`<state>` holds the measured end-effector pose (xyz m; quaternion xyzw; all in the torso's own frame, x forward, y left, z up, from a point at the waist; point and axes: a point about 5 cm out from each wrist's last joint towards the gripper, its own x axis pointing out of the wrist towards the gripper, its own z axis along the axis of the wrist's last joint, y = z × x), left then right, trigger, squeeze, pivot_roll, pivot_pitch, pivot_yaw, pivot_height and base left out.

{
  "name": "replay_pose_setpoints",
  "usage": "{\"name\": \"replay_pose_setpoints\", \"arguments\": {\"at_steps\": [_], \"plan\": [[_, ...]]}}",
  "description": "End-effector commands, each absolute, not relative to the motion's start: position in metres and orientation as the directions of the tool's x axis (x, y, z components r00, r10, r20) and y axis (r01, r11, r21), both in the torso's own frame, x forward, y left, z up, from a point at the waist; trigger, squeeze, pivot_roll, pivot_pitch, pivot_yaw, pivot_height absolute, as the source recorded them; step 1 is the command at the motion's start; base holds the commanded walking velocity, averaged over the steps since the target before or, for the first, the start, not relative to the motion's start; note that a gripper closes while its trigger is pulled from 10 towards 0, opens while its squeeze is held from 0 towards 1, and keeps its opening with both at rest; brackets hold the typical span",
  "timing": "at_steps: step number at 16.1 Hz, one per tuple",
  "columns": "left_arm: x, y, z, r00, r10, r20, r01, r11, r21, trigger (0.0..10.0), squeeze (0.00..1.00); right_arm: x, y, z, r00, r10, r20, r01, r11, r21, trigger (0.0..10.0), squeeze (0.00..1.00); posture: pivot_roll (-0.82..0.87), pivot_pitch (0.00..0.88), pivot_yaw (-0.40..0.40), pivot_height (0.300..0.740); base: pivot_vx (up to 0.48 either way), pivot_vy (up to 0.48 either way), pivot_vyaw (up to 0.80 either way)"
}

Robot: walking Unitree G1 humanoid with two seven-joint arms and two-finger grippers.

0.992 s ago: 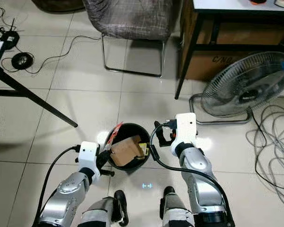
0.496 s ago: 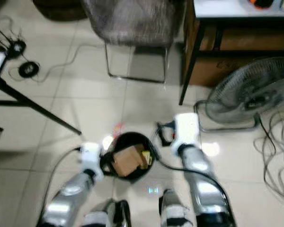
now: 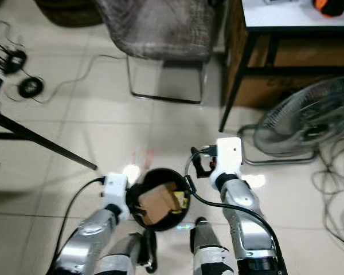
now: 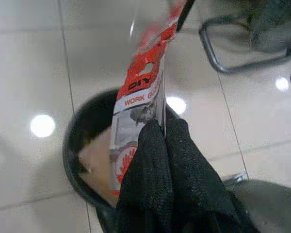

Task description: Picking trash to rubbish bin

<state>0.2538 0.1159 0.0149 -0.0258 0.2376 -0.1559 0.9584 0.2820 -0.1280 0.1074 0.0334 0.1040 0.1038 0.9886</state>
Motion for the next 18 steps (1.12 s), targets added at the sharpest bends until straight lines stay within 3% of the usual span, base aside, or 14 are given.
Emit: {"name": "replay_pose_setpoints", "arguments": {"at_steps": [1,5,12,18], "plan": [[0.239,0.124,-0.003,0.800,-0.292,-0.524,0.270,0.955,-0.120,10.0,0.00,0.277,-0.122,0.106,0.949,0.234,-0.212,-0.216,0.971,0.105,10.0,0.00,-0.15,0.344,0.077,0.740,0.000,0.000,0.00],[0.233,0.108,-0.021,0.724,-0.344,-0.598,0.358,0.928,-0.102,10.0,0.00,0.273,-0.124,0.106,0.951,0.216,-0.220,-0.196,0.974,0.111,10.0,0.00,-0.15,0.374,0.108,0.740,0.000,0.000,0.00],[0.233,0.106,-0.042,0.617,-0.372,-0.694,0.452,0.889,-0.074,10.0,0.00,0.263,-0.125,0.105,0.953,0.192,-0.233,-0.166,0.978,0.127,10.0,0.00,-0.17,0.409,0.119,0.740,0.000,0.000,0.00],[0.228,0.099,-0.051,0.580,-0.388,-0.716,0.492,0.868,-0.072,10.0,0.00,0.259,-0.126,0.105,0.952,0.188,-0.242,-0.161,0.979,0.128,10.0,0.00,-0.17,0.428,0.132,0.740,0.000,0.000,0.00]]}}
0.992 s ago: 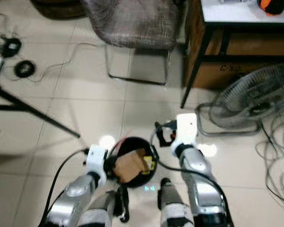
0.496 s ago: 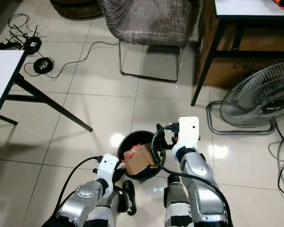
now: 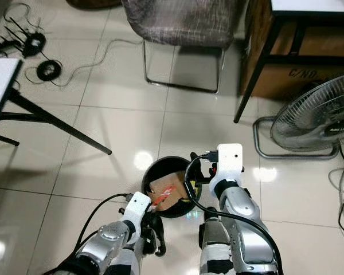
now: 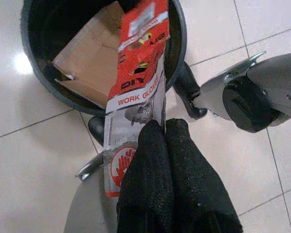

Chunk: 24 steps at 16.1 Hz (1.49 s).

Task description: Picking trash to rubbish bin

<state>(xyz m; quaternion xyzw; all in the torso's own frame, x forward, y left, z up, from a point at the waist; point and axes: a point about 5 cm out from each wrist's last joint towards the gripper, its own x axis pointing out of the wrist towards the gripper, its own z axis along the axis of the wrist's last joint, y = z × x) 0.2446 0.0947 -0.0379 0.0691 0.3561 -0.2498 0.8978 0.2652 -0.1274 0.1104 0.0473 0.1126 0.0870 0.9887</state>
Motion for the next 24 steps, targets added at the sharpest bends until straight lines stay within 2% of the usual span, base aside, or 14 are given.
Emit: {"name": "replay_pose_setpoints", "arguments": {"at_steps": [1,7,18,19,20,21,24], "plan": [[0.229,0.099,-0.051,0.585,-0.387,-0.713,0.488,0.870,-0.071,10.0,0.00,0.258,-0.127,0.105,0.953,0.183,-0.244,-0.155,0.980,0.128,10.0,0.00,-0.18,0.430,0.132,0.740,0.000,0.000,0.00],[0.242,0.096,-0.044,0.673,-0.344,-0.655,0.428,0.903,-0.035,10.0,0.00,0.253,-0.132,0.106,0.953,0.170,-0.252,-0.144,0.983,0.118,10.0,0.00,-0.20,0.445,0.122,0.740,0.000,0.000,0.00],[0.259,0.067,-0.029,0.704,-0.382,-0.599,0.445,0.894,-0.047,10.0,0.00,0.250,-0.132,0.107,0.951,0.168,-0.259,-0.143,0.983,0.113,10.0,0.00,-0.21,0.458,0.123,0.740,0.000,0.000,0.00],[0.260,0.069,-0.028,0.712,-0.369,-0.598,0.432,0.901,-0.042,10.0,0.05,0.251,-0.131,0.108,0.951,0.169,-0.259,-0.144,0.983,0.114,10.0,0.00,-0.21,0.458,0.123,0.740,0.000,0.000,0.00],[0.262,0.070,-0.028,0.715,-0.365,-0.596,0.426,0.904,-0.042,10.0,0.32,0.251,-0.131,0.108,0.951,0.171,-0.258,-0.145,0.983,0.114,10.0,0.00,-0.21,0.458,0.123,0.740,0.000,0.000,0.00],[0.262,0.071,-0.027,0.719,-0.360,-0.594,0.421,0.906,-0.040,10.0,1.00,0.251,-0.131,0.108,0.951,0.171,-0.257,-0.146,0.983,0.115,10.0,0.00,-0.21,0.458,0.123,0.740,0.000,0.000,0.00],[0.263,0.071,-0.027,0.723,-0.363,-0.588,0.412,0.910,-0.055,10.0,1.00,0.251,-0.131,0.108,0.951,0.170,-0.258,-0.145,0.983,0.115,10.0,0.00,-0.22,0.460,0.122,0.740,0.000,0.000,0.00]]}}
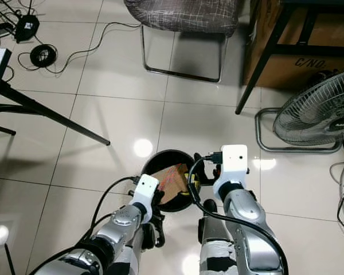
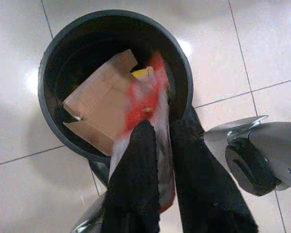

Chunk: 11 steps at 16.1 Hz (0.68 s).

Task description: Picking trash to rubbish bin

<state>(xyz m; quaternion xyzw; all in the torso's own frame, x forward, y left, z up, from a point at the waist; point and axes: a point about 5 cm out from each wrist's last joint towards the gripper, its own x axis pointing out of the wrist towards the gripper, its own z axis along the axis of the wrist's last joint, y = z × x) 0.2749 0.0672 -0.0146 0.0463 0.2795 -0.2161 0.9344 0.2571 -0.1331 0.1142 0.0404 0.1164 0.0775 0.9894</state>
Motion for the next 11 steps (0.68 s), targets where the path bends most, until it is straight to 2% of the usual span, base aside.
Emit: {"name": "replay_pose_setpoints", "arguments": {"at_steps": [1,11], "plan": [[0.2626,0.0704,-0.0269,0.723,-0.363,-0.588,0.412,0.910,-0.055,10.0,1.00,0.2508,-0.1307,0.1081,0.951,0.170,-0.258,-0.144,0.983,0.115,10.0,0.00,-0.22,0.460,0.122,0.740,0.000,0.000,0.00],[0.2622,0.0676,-0.0267,0.726,-0.360,-0.586,0.405,0.913,-0.060,10.0,1.00,0.2499,-0.1309,0.1058,0.947,0.173,-0.270,-0.147,0.983,0.114,10.0,0.00,-0.22,0.460,0.119,0.740,0.000,0.000,0.00]]}}
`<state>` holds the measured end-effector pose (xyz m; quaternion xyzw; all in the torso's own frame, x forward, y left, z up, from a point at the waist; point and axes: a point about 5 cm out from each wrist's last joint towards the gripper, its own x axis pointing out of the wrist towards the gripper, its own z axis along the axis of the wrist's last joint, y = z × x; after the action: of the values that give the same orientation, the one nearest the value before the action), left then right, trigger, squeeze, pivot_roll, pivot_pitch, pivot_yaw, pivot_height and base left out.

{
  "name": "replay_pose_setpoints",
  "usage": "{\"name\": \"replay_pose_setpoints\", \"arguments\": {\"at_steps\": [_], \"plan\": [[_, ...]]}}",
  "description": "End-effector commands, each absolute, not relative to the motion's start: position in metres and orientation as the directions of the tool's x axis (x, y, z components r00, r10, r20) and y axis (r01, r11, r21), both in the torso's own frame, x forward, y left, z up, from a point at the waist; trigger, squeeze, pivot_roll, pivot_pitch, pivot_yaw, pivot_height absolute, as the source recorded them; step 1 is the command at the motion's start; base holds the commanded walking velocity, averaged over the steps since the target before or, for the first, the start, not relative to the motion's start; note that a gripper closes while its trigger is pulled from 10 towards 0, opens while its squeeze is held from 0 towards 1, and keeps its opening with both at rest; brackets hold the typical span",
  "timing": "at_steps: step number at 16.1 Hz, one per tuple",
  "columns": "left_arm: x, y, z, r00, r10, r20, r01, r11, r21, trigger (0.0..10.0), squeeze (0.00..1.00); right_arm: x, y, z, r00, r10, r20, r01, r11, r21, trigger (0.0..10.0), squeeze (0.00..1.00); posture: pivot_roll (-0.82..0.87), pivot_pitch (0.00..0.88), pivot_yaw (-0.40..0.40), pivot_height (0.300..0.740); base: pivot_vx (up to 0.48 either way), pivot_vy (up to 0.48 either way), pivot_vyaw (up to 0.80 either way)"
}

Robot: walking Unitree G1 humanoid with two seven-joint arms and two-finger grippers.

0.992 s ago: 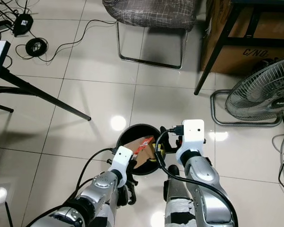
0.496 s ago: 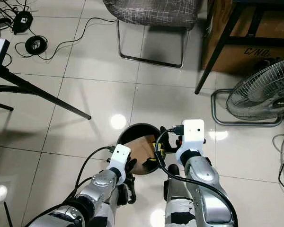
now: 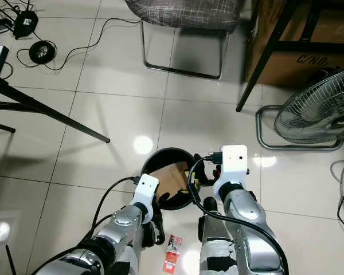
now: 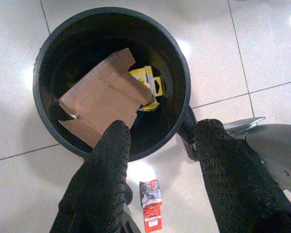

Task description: Picking trash to rubbish bin

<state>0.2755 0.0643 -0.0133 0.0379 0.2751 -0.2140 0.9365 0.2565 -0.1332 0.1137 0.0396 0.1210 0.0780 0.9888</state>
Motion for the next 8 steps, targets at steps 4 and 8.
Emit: {"name": "replay_pose_setpoints", "arguments": {"at_steps": [4,8], "plan": [[0.262,0.072,-0.027,0.729,-0.354,-0.585,0.398,0.916,-0.059,10.0,1.00,0.254,-0.128,0.104,0.941,0.196,-0.275,-0.168,0.978,0.121,10.0,0.00,-0.21,0.440,0.111,0.740,0.000,0.000,0.00],[0.262,0.085,-0.027,0.748,-0.356,-0.561,0.391,0.918,-0.061,10.0,1.00,0.256,-0.125,0.095,0.913,0.242,-0.328,-0.204,0.968,0.147,10.0,0.00,-0.19,0.422,0.105,0.740,0.000,0.000,0.00]]}}
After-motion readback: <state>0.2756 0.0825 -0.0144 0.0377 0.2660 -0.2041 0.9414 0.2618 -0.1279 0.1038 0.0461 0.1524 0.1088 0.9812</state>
